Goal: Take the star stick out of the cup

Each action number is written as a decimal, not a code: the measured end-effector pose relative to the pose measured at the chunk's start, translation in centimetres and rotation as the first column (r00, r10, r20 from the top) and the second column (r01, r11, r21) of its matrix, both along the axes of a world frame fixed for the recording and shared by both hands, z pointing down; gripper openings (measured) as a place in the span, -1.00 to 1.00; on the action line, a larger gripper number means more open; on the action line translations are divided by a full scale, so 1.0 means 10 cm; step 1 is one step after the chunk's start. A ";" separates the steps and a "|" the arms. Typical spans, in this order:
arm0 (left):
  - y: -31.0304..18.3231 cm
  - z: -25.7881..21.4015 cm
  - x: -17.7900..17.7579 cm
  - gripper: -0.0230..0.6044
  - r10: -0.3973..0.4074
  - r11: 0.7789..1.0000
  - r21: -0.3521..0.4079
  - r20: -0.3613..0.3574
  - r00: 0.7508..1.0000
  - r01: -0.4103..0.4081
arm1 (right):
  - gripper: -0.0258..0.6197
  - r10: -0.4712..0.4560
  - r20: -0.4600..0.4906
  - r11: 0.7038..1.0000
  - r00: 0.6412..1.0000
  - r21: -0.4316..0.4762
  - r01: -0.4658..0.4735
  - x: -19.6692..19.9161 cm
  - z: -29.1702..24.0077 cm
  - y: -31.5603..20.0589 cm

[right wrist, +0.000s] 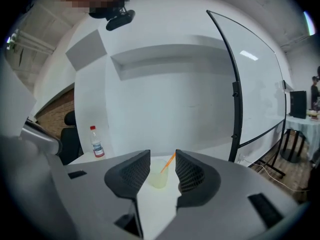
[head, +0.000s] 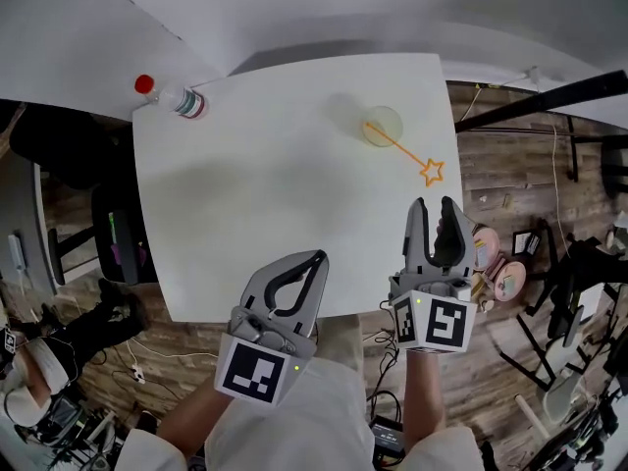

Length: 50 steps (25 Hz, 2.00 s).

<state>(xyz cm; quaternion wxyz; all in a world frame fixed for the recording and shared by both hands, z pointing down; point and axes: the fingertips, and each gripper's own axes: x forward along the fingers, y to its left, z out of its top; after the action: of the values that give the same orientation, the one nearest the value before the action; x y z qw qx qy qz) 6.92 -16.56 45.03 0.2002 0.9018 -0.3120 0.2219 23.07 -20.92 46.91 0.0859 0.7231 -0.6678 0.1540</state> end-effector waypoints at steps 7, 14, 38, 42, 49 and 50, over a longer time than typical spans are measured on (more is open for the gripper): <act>-0.06 0.12 -0.02 -0.94 -0.006 1.000 -0.020 0.018 1.000 0.007 | -0.46 0.023 0.020 1.000 1.000 -0.016 -0.022 0.09 0.27 -0.21; -0.06 0.16 -0.06 -0.94 -0.019 0.999 -0.028 0.032 0.999 0.020 | -0.53 0.051 0.019 0.999 0.999 -0.020 -0.051 0.16 0.36 -0.32; 0.08 -0.13 -0.16 -0.94 -0.014 1.000 0.015 -0.003 1.000 0.014 | -0.86 -0.018 -0.016 0.999 1.000 0.039 0.018 0.01 -0.18 -0.08; 0.12 -0.22 -0.19 -0.94 -0.009 0.999 0.034 -0.010 1.000 0.009 | -0.86 -0.027 -0.041 0.997 0.999 0.076 0.030 -0.08 -0.35 0.04; 0.26 -0.40 -0.26 -0.94 -0.004 0.999 0.051 -0.031 1.000 0.006 | -0.86 -0.036 -0.047 0.992 0.998 0.122 0.042 -0.21 -0.66 0.34; 0.29 -0.43 -0.28 -0.94 -0.004 0.998 0.055 -0.035 0.999 0.006 | -0.86 -0.033 -0.049 0.991 0.998 0.129 0.039 -0.22 -0.71 0.39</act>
<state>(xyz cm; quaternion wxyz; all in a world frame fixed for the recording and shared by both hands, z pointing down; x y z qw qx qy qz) 4.16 -13.68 40.69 0.1812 0.9100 -0.3166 0.1969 20.87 -16.98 39.78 0.0572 0.7183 -0.6873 0.0918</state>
